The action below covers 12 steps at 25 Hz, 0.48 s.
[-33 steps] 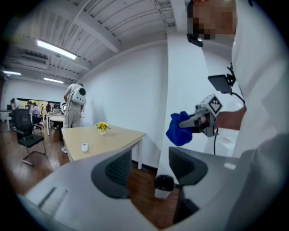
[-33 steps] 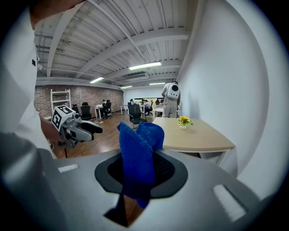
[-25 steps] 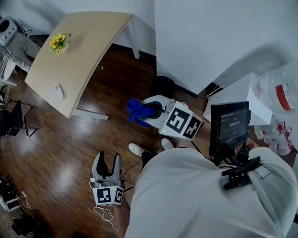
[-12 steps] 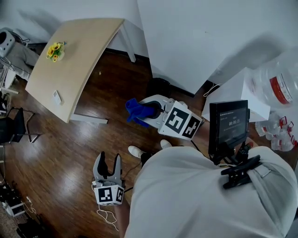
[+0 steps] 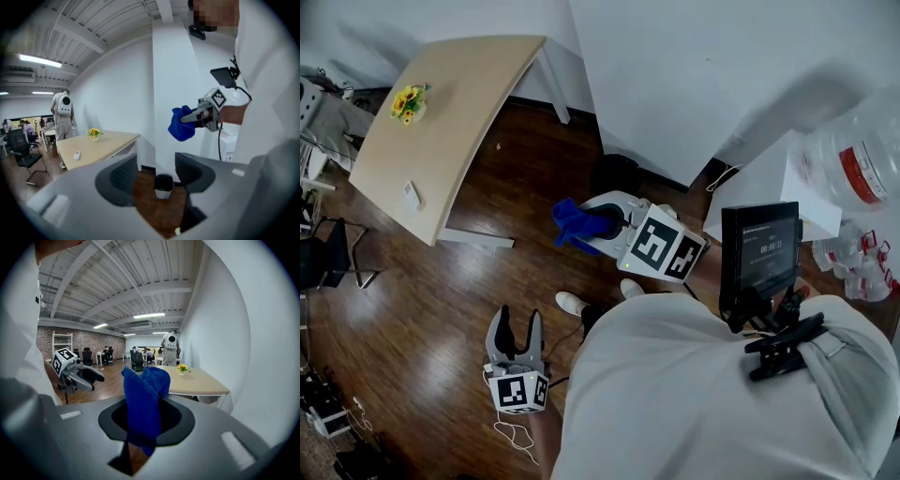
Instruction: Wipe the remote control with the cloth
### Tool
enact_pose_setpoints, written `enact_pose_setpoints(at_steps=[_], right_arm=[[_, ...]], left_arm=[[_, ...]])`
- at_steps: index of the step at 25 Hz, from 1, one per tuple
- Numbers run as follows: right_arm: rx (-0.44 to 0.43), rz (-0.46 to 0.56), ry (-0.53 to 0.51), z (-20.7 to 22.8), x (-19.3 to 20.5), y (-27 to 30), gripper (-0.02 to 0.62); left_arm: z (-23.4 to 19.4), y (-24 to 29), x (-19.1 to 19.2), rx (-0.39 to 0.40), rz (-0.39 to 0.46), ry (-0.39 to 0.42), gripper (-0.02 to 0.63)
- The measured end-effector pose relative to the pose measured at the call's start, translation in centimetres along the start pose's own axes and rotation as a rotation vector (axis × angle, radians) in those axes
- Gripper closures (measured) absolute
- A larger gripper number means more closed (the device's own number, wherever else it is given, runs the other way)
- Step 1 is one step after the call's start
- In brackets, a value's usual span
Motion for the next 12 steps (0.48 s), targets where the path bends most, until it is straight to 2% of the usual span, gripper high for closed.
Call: enact_pose_setpoints(at_steps=[12], right_arm=[[0.0, -0.034, 0.014, 0.0, 1.5, -0.1, 0.517]], left_arm=[[0.6, -0.6, 1.2, -0.006, -0.035, -0.015, 0.333]])
Point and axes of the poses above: the fingertips, and each gripper's own axes: y forward along the fingers, z to its right, x out of its underside, the point moved 6 cm from there along -y, backward along the fingers, and after that the axes turned 15 degrees about y, right-handed, at the moved point
